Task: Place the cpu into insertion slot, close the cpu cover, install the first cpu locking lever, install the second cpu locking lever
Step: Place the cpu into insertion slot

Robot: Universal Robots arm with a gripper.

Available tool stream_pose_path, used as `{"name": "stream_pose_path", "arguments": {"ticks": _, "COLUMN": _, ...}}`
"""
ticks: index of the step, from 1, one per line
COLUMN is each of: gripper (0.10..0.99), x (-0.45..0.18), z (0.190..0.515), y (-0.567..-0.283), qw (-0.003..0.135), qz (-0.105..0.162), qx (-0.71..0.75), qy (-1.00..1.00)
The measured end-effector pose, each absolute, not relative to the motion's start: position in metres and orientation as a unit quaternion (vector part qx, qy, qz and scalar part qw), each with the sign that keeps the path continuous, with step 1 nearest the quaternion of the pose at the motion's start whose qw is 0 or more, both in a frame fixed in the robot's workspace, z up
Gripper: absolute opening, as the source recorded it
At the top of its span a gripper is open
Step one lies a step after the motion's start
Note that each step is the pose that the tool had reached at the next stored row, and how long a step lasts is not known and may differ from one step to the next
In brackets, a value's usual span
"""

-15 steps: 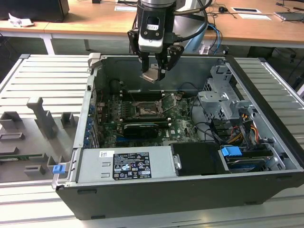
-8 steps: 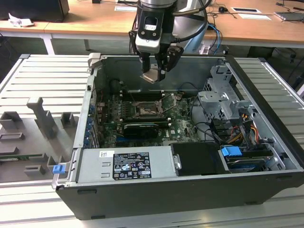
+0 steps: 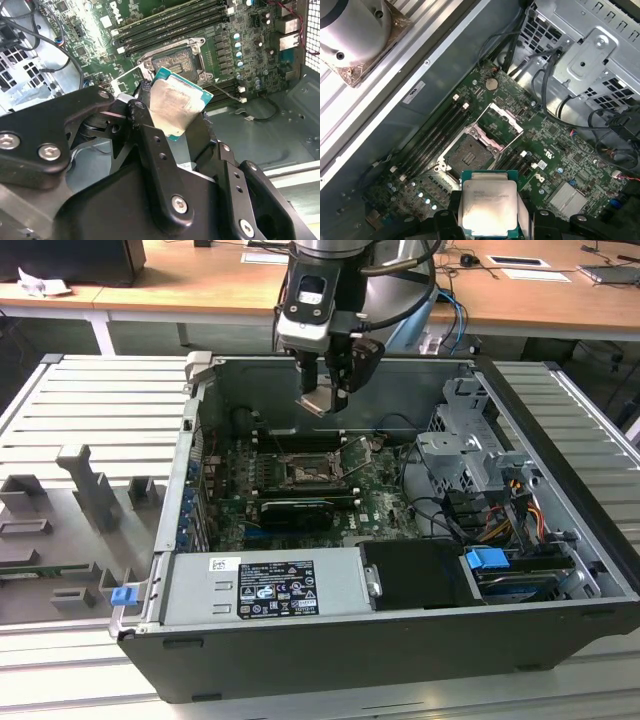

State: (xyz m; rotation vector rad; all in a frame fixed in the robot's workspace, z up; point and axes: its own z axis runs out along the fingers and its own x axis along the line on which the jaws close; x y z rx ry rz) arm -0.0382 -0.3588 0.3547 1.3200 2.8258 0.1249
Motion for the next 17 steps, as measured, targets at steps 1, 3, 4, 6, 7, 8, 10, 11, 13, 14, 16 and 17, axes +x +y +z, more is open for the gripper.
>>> {"name": "stream_pose_path", "arguments": {"ticks": 1, "gripper": 0.525, "x": -0.0382, "z": 0.3546, "y": -0.3588, "qw": 0.01, "qz": 0.04, "qx": 0.427, "qy": 0.903}}
{"name": "stream_pose_path", "arguments": {"ticks": 3, "gripper": 0.525, "x": -0.0381, "z": 0.3544, "y": -0.3588, "qw": 0.011, "qz": 0.04, "qx": 0.434, "qy": 0.9}}
{"name": "stream_pose_path", "arguments": {"ticks": 4, "gripper": 0.525, "x": -0.0382, "z": 0.3543, "y": -0.3588, "qw": 0.011, "qz": 0.04, "qx": 0.439, "qy": 0.898}}
{"name": "stream_pose_path", "arguments": {"ticks": 6, "gripper": 0.525, "x": -0.0381, "z": 0.3541, "y": -0.3587, "qw": 0.011, "qz": 0.039, "qx": 0.445, "qy": 0.895}}
{"name": "stream_pose_path", "arguments": {"ticks": 7, "gripper": 0.525, "x": -0.0381, "z": 0.3539, "y": -0.3588, "qw": 0.012, "qz": 0.039, "qx": 0.45, "qy": 0.892}}
{"name": "stream_pose_path", "arguments": {"ticks": 8, "gripper": 0.525, "x": -0.0381, "z": 0.3538, "y": -0.3588, "qw": 0.012, "qz": 0.039, "qx": 0.458, "qy": 0.888}}
{"name": "stream_pose_path", "arguments": {"ticks": 10, "gripper": 0.525, "x": -0.0381, "z": 0.3537, "y": -0.3588, "qw": 0.012, "qz": 0.039, "qx": 0.465, "qy": 0.885}}
{"name": "stream_pose_path", "arguments": {"ticks": 11, "gripper": 0.525, "x": -0.0381, "z": 0.3535, "y": -0.3588, "qw": 0.013, "qz": 0.038, "qx": 0.47, "qy": 0.882}}
{"name": "stream_pose_path", "arguments": {"ticks": 13, "gripper": 0.525, "x": -0.0381, "z": 0.3534, "y": -0.3587, "qw": 0.013, "qz": 0.038, "qx": 0.476, "qy": 0.878}}
{"name": "stream_pose_path", "arguments": {"ticks": 14, "gripper": 0.525, "x": -0.0381, "z": 0.3534, "y": -0.3588, "qw": 0.013, "qz": 0.038, "qx": 0.481, "qy": 0.876}}
{"name": "stream_pose_path", "arguments": {"ticks": 16, "gripper": 0.525, "x": -0.038, "z": 0.3532, "y": -0.3588, "qw": 0.014, "qz": 0.038, "qx": 0.489, "qy": 0.871}}
{"name": "stream_pose_path", "arguments": {"ticks": 17, "gripper": 0.525, "x": -0.038, "z": 0.3532, "y": -0.3588, "qw": 0.014, "qz": 0.038, "qx": 0.492, "qy": 0.87}}
